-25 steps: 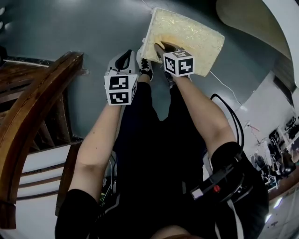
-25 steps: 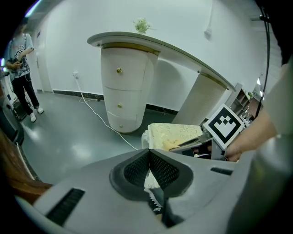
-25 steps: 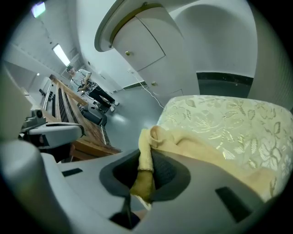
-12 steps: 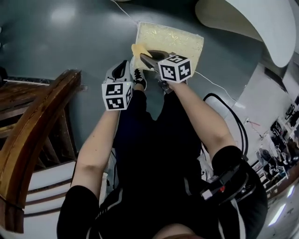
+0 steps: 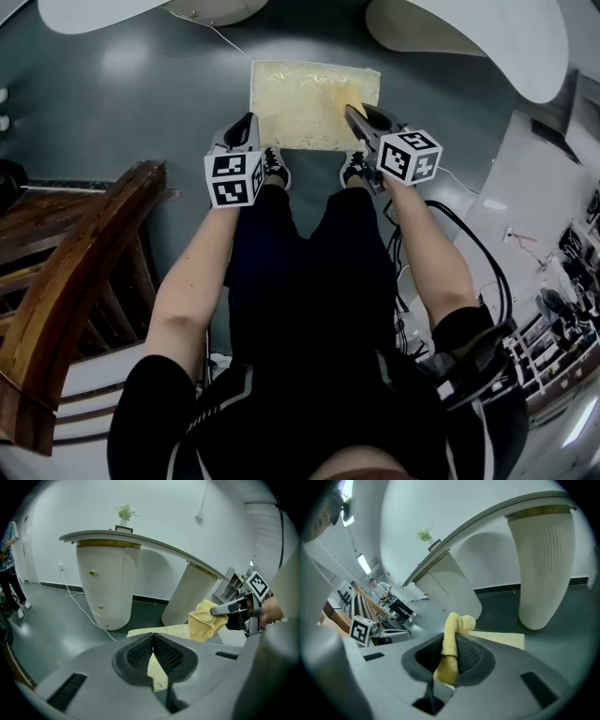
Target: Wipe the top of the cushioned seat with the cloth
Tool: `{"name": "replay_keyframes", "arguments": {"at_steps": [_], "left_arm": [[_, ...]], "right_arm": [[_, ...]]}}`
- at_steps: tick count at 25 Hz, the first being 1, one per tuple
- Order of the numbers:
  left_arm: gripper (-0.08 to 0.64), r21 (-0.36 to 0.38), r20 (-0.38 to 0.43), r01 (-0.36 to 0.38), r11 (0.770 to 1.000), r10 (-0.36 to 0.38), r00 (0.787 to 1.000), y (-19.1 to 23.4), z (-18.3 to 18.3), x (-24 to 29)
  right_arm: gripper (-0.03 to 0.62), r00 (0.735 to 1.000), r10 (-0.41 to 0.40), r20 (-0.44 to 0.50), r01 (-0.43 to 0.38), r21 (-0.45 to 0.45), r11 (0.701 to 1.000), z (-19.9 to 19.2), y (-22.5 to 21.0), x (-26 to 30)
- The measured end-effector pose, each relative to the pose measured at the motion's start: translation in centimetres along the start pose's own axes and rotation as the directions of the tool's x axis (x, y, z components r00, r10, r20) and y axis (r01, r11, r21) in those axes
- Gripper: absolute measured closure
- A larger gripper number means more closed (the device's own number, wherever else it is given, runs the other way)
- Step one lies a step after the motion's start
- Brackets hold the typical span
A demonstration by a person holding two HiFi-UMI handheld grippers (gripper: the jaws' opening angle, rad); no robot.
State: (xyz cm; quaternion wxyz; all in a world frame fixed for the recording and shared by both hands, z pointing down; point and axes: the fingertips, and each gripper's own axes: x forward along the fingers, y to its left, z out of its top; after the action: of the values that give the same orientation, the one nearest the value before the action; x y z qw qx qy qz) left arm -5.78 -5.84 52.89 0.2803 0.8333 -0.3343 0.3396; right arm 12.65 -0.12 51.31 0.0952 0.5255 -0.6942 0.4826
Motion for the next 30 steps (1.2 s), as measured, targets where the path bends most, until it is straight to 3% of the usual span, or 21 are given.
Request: {"name": "replay_keyframes", "arguments": {"at_steps": [7, 13, 20, 30], "left_arm": [[0.555, -0.012, 0.0, 0.048, 0.999, -0.048, 0.999, -7.2, -0.2, 4.9], [0.555, -0.108, 0.001, 0.013, 0.994, -0.013, 1.0, -9.4, -0.9, 8.6], [0.555, -0.079, -0.025, 0.01, 0.997, -0.012, 1.0, -9.0, -2.5, 9.9], [0.555, -0.124, -0.035, -0.047, 0.991, 0.043, 0.998, -3.0, -4.4, 8.0]], "right_arm": [[0.528, 0.986, -0.167, -0.017, 0.168, 0.04, 0.985, -2.6, -11.6, -2.9], [0.528, 0.97, -0.196, -0.142, 0.203, 0.041, 0.978, -6.7, -15.9, -0.2], [0.528, 0.961, -0.124, -0.247, 0.136, 0.033, 0.99, -10.3, -15.8, 4.9], [0.529, 0.965, -0.046, -0.26, 0.051, 0.011, 0.999, -10.4, -10.1, 10.2]]}}
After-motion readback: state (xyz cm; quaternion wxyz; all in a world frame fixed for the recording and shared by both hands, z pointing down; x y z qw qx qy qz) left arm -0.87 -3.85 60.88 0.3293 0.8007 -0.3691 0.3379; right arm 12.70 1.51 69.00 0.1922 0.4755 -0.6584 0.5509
